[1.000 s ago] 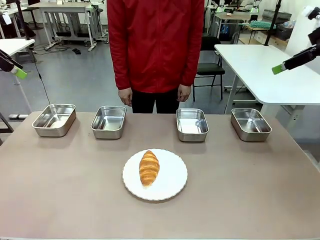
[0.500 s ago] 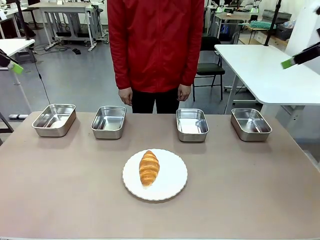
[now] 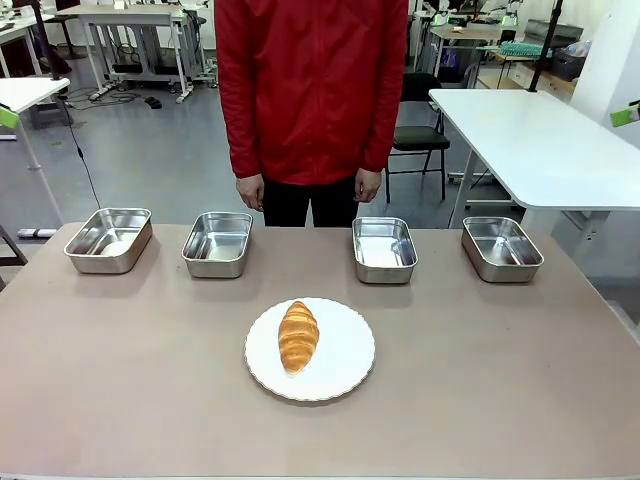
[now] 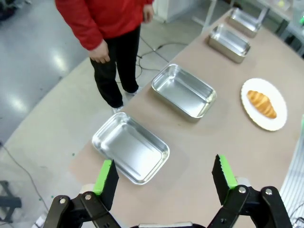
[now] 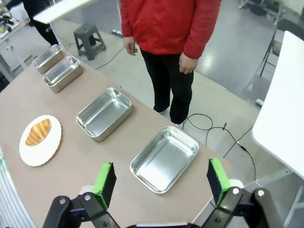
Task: Place the bread in the container.
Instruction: Place the Butter Roll into the Airtight Container indicated by the human.
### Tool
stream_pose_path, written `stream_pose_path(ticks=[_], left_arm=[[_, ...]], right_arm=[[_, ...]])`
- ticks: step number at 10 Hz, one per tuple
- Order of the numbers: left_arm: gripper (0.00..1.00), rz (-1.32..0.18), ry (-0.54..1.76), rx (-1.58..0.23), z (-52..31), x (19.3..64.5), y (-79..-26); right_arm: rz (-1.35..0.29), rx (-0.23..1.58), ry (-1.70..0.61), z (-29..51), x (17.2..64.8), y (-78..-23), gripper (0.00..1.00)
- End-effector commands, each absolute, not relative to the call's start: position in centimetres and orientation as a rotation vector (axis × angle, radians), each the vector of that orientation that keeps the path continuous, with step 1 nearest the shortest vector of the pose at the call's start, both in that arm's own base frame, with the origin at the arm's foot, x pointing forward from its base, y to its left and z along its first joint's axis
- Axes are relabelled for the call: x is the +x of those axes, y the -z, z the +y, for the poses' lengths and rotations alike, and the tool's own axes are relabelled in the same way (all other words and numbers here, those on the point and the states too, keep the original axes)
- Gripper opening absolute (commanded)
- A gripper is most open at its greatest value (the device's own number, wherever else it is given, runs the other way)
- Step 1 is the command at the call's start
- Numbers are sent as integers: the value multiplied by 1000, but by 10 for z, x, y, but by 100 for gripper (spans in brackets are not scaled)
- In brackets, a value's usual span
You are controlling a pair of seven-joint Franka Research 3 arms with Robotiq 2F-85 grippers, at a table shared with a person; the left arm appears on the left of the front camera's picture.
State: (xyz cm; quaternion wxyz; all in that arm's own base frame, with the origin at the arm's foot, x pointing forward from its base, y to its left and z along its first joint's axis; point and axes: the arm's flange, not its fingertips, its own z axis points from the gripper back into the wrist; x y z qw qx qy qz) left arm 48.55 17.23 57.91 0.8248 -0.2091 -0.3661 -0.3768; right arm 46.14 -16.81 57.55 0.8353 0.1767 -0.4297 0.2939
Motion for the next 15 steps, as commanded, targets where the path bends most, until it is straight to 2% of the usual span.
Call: stream_pose_path(ticks=[1, 7, 11, 12, 13, 15], left_arm=[[100, -850, 792, -481, 188, 486, -581], [100, -892, 726, -467, 188, 482, -578], [100, -862, 707, -456, 187, 482, -578], [100, -837, 655, -373, 185, 484, -578], [100, -863, 728, -462, 191, 484, -581], [100, -863, 728, -462, 191, 484, -581]], right_arm=[[-953, 389, -633, -180, 464, -572, 100], [-943, 388, -599, -174, 464, -570, 100], [-940, 391, -587, -174, 464, -569, 100], [-930, 383, -565, -174, 465, -569, 100], [-918, 385, -604, -174, 462, -570, 100], [-918, 385, -604, -174, 462, -570, 100]])
